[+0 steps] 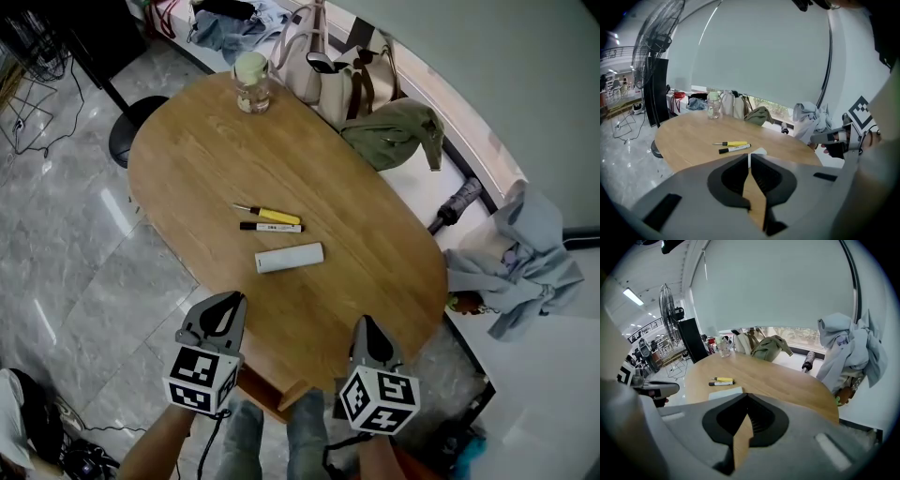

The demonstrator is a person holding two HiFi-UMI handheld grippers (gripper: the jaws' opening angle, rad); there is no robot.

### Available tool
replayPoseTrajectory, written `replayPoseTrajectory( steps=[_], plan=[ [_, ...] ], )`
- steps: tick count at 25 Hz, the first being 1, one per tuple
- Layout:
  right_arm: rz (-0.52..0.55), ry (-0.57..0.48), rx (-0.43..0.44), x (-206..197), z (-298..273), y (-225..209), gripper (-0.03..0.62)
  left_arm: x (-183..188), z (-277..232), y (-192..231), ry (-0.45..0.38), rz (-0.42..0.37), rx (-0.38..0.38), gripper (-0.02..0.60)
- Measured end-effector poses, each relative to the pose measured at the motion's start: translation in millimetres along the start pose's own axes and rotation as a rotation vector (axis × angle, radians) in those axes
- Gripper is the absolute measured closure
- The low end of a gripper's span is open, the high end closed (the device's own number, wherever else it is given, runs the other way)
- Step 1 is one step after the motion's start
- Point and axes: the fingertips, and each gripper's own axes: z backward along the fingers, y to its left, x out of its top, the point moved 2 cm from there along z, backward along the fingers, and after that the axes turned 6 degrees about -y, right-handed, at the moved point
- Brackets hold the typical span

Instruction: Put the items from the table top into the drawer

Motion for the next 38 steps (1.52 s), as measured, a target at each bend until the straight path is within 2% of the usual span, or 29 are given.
replayPoseTrajectory(
  steps=[2,3,4,9,12,17,26,34,38],
  plan=[
    [-0.006,-0.001,-0.007,0,0,-3,0.589,0,-3,-2,0.01,-0.014,-0.018,0.582],
    [-0.008,-0.001,-0.01,0,0,-5,0.589,-1,-5,-3,0.018,-0.018,-0.03,0.534],
    [-0.011,-0.001,-0.014,0,-1,-6,0.589,-3,-7,-4,0.029,-0.023,-0.044,0.45],
    [-0.019,0.001,-0.025,1,-2,-12,0.589,-9,-16,-10,0.096,-0.084,-0.106,0.451],
    [-0.021,0.006,-0.03,-1,-5,-14,0.589,-10,-25,-12,0.113,-0.131,-0.143,0.418],
    [-0.025,0.013,-0.04,-3,-10,-18,0.589,-12,-39,-12,0.164,-0.206,-0.191,0.415],
    [-0.032,0.024,-0.053,-4,-19,-24,0.589,-21,-72,0,0.28,-0.328,-0.219,0.395],
    [-0.048,0.04,-0.068,-5,-26,-33,0.589,-24,-98,0,0.315,-0.397,-0.26,0.396],
    [-0.049,0.046,-0.07,-6,-29,-37,0.589,-28,-111,0,0.34,-0.485,-0.284,0.394]
  ],
)
